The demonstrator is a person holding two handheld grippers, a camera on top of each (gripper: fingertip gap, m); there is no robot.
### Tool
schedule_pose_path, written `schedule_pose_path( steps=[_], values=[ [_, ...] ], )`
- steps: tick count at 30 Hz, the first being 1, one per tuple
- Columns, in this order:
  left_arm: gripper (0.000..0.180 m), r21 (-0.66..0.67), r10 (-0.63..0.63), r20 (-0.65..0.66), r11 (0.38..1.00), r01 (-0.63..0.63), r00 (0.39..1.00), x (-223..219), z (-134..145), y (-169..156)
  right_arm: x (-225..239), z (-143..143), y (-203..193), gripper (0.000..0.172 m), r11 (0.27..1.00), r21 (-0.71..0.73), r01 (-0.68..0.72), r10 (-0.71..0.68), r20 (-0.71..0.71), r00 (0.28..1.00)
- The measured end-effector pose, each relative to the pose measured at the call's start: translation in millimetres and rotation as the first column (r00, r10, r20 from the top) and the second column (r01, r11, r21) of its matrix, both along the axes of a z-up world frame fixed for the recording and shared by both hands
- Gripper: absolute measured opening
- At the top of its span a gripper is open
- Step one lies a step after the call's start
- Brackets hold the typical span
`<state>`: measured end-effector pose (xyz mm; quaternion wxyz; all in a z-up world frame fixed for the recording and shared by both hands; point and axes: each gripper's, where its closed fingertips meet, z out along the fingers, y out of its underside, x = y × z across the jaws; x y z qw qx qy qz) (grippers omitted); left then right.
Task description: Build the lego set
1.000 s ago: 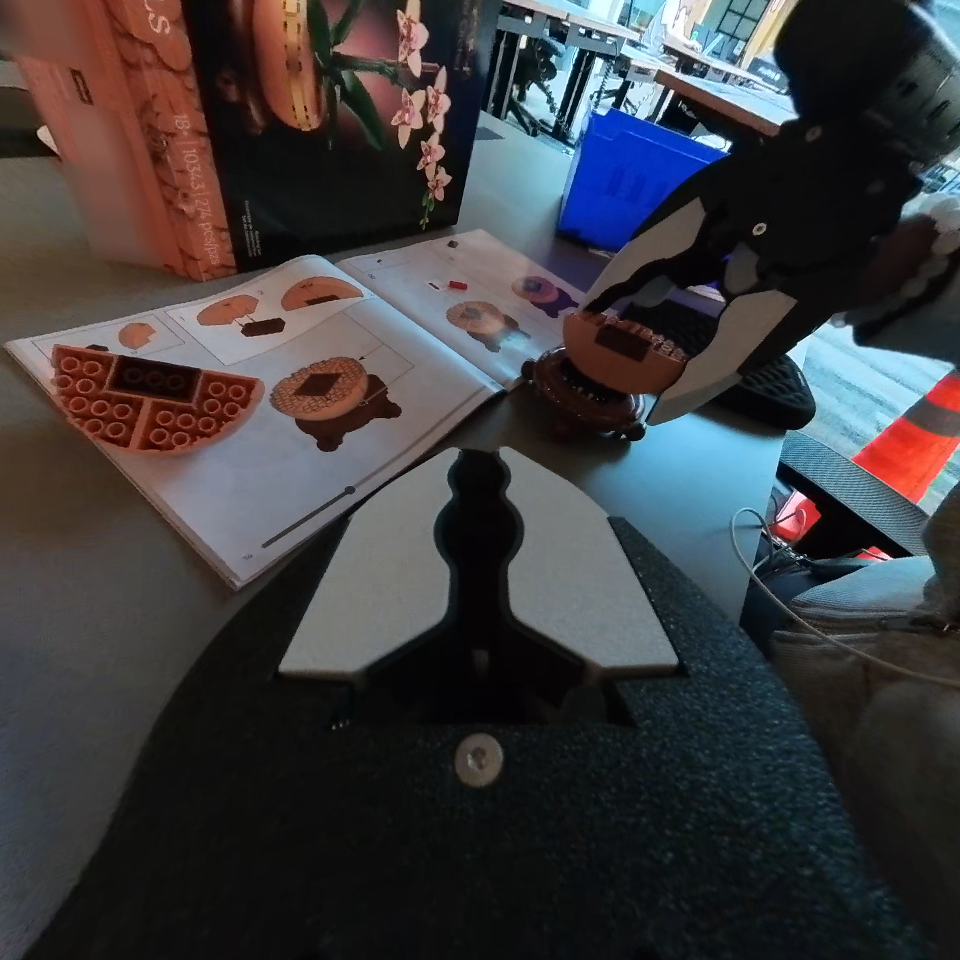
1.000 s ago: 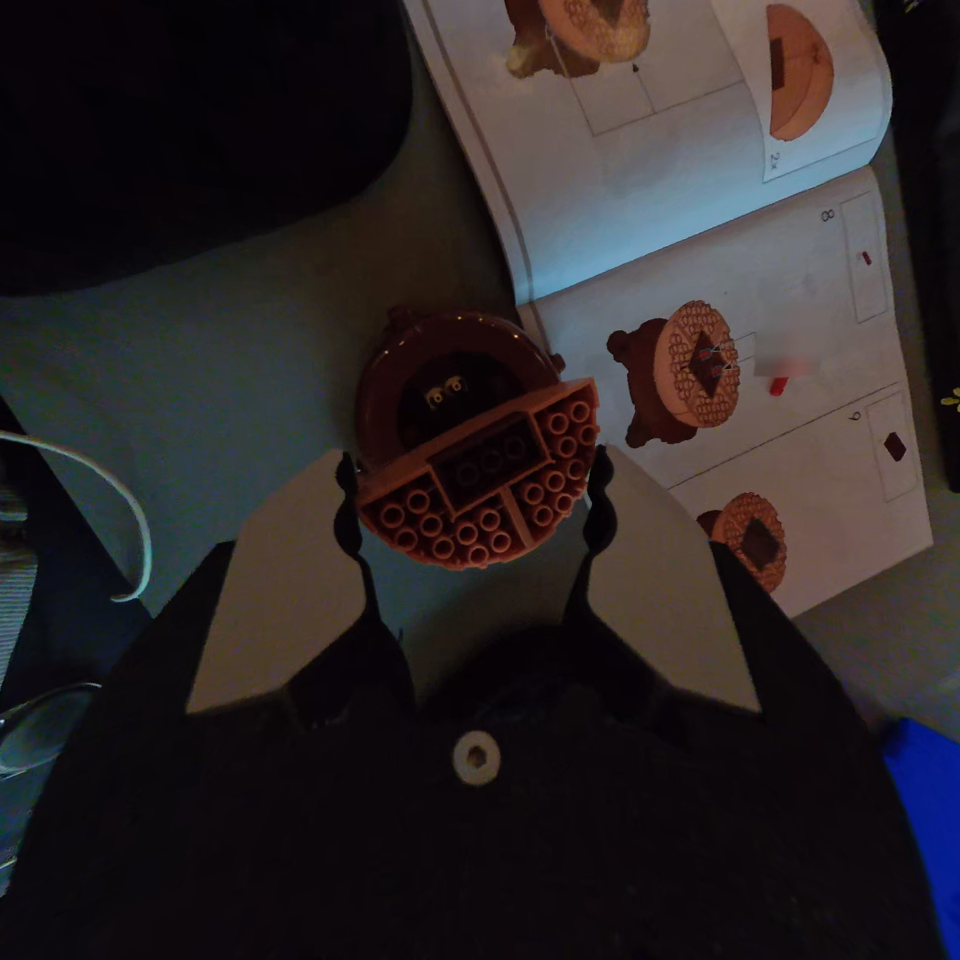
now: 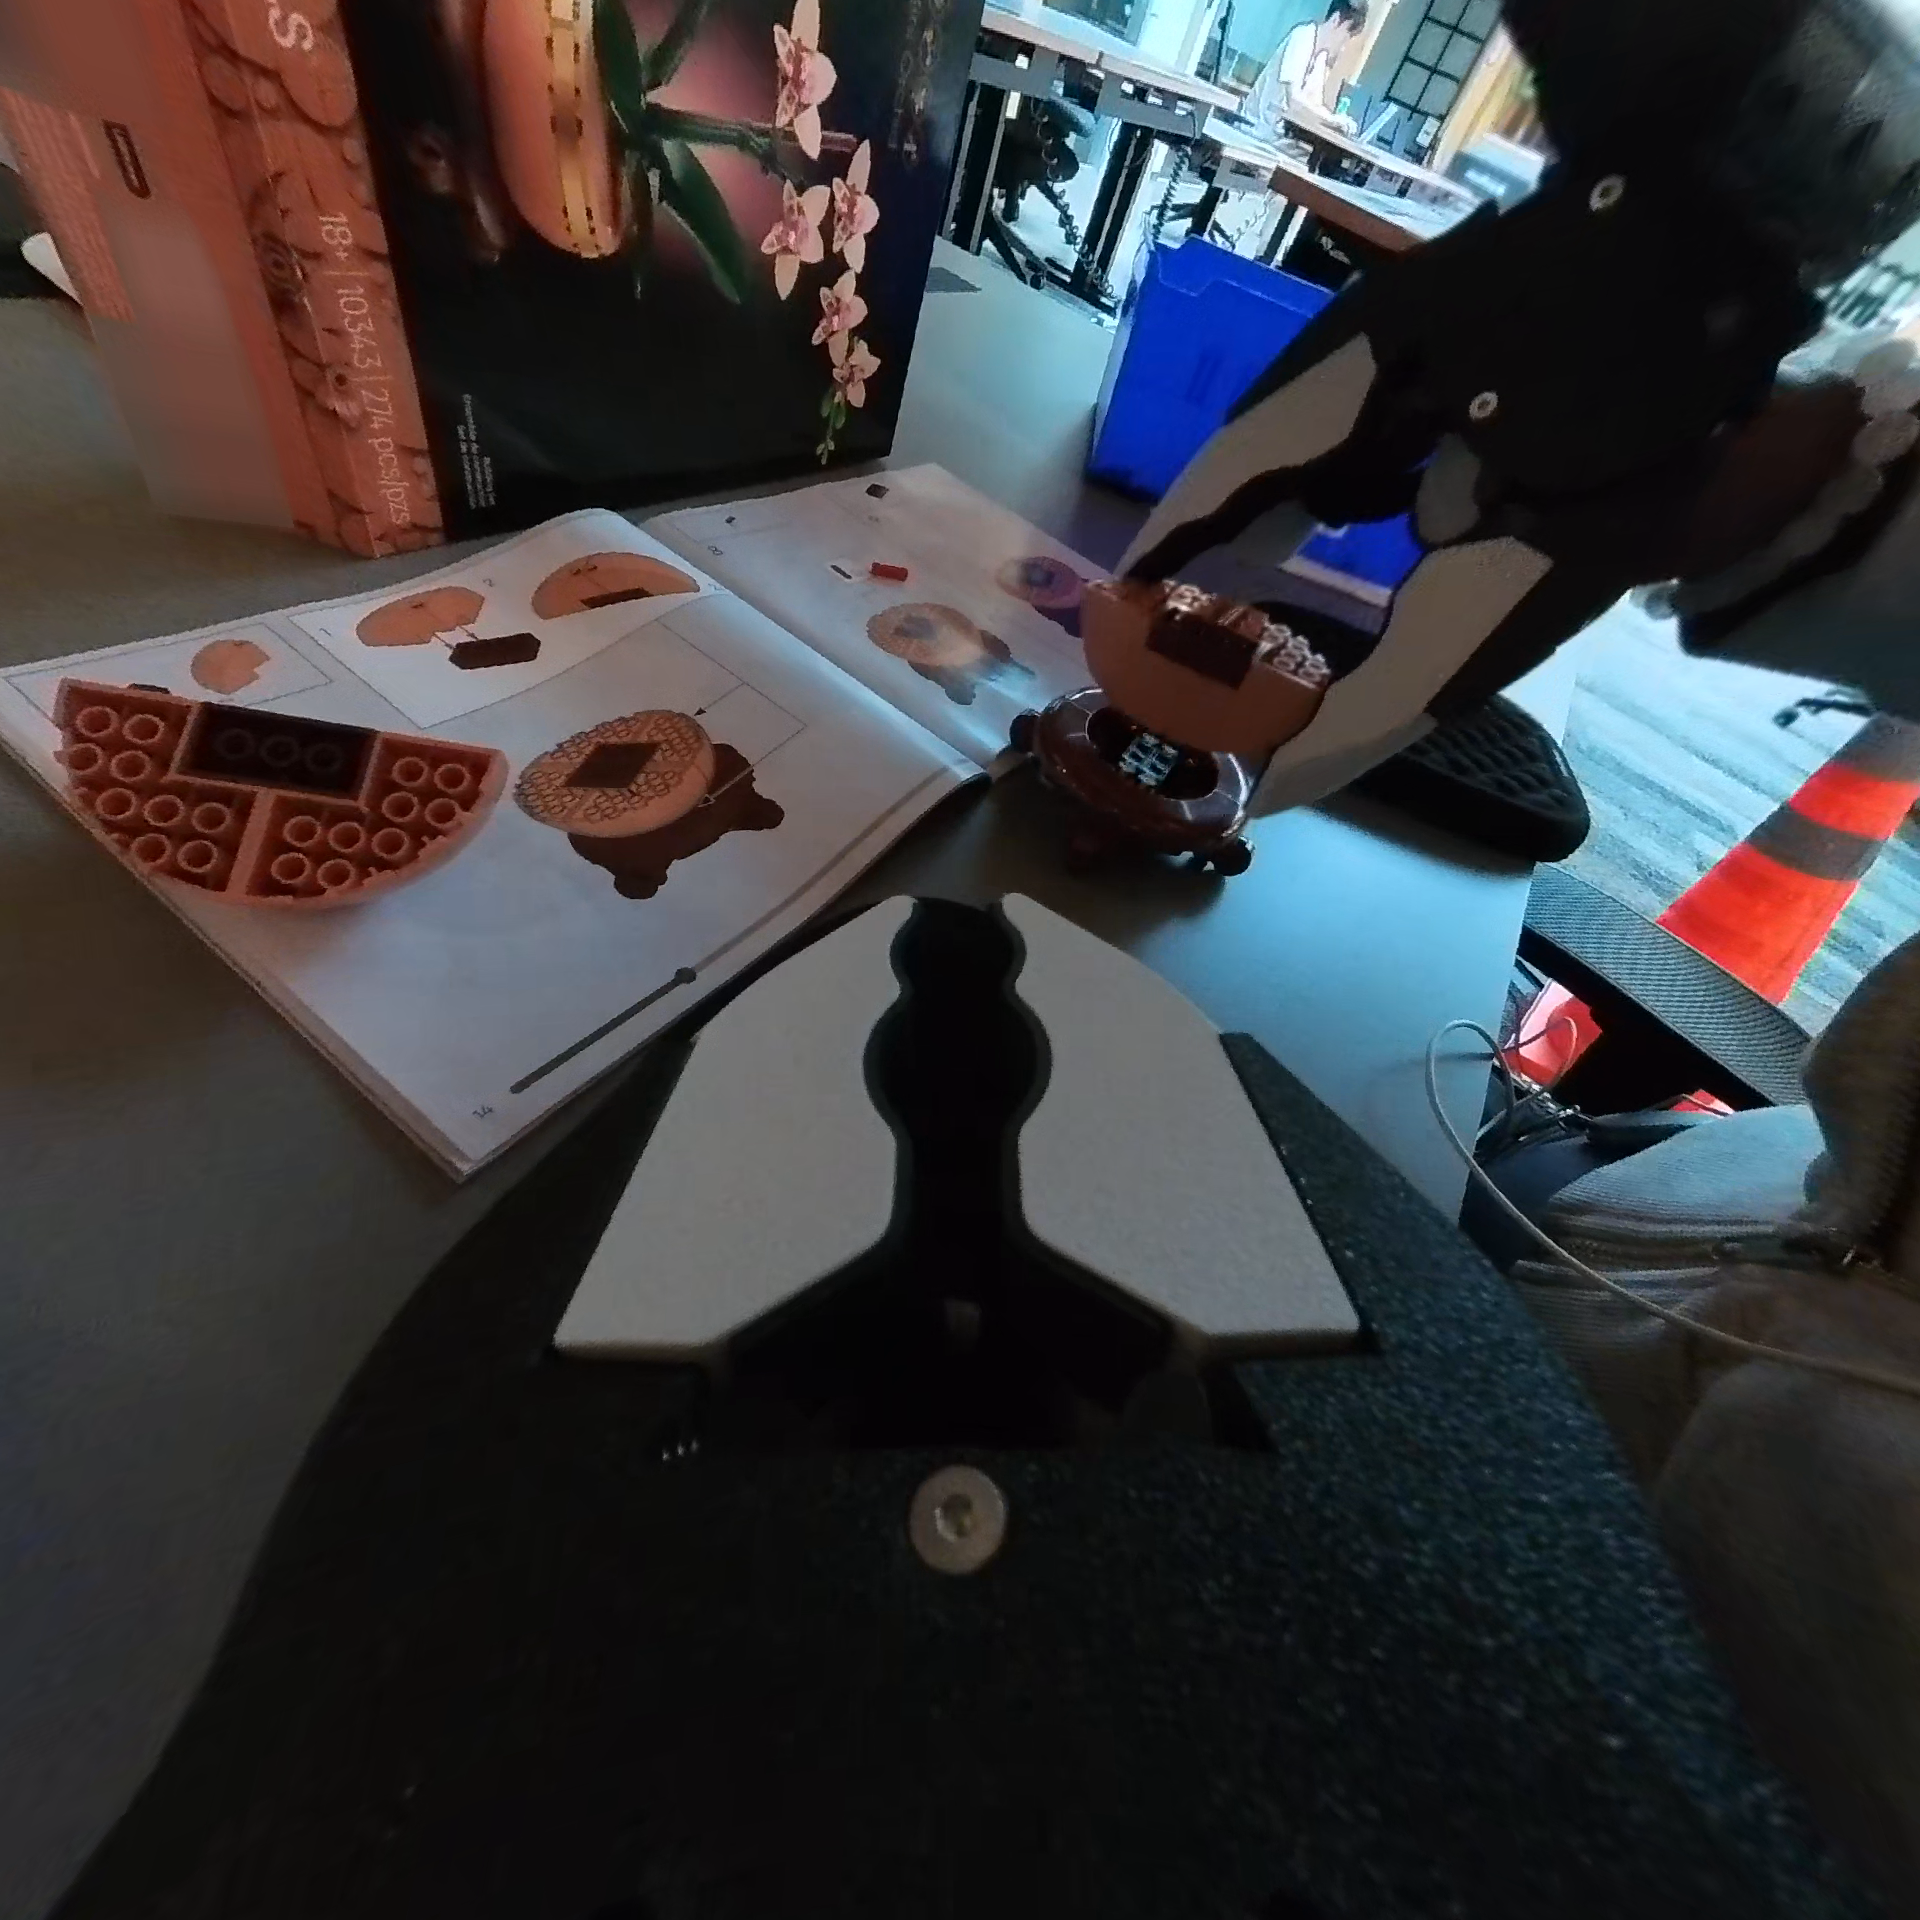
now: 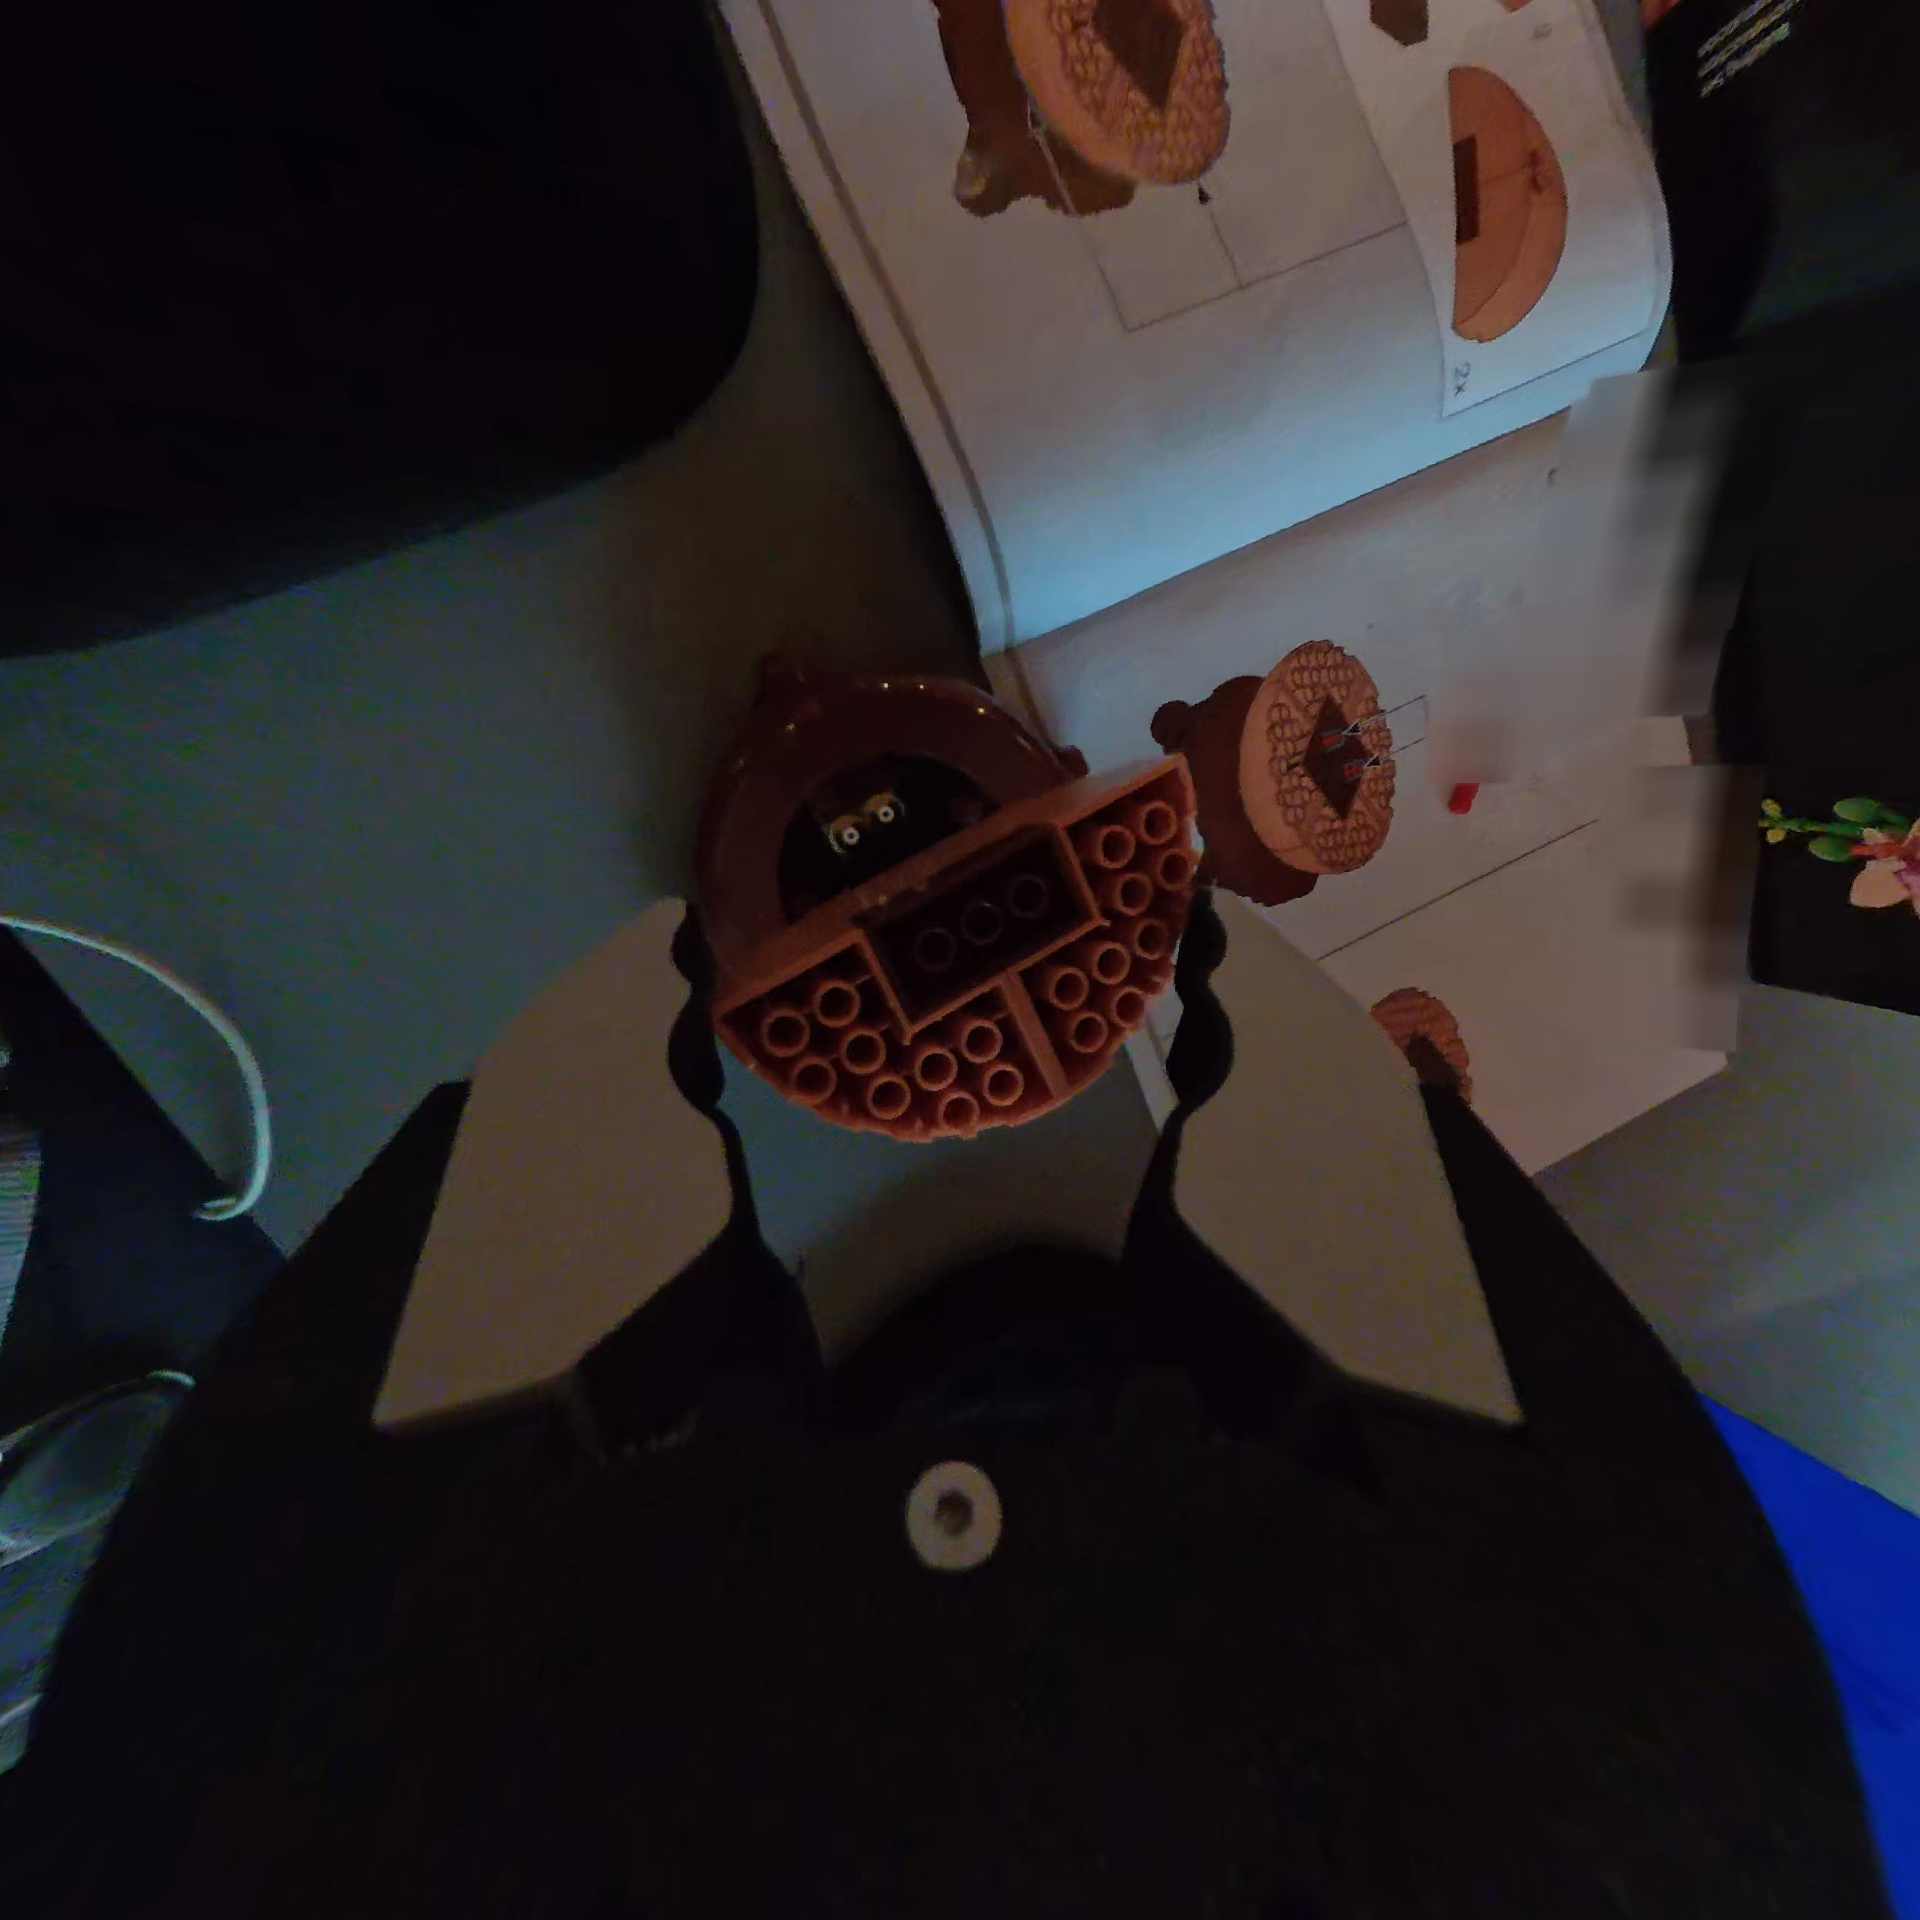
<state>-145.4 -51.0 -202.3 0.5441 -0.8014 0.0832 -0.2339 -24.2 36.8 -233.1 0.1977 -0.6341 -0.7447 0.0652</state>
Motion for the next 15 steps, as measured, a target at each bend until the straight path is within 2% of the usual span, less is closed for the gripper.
schedule_pose_path(
  steps=[7,15],
  values=[
    [0.011,-0.001,0.008,0.004,1.000,-0.008,1.000,-3.4,-0.8,-0.7,3.1,-10.3,2.0,0.085,0.999,-0.049,0.017,-0.015,0.046,0.999],
    [0.012,-0.003,-0.002,0.008,1.000,0.002,1.000,-1.9,-2.1,0.2,5.1,-10.8,-0.3,0.086,0.999,-0.032,-0.001,0.003,0.072,0.997]
  ],
)
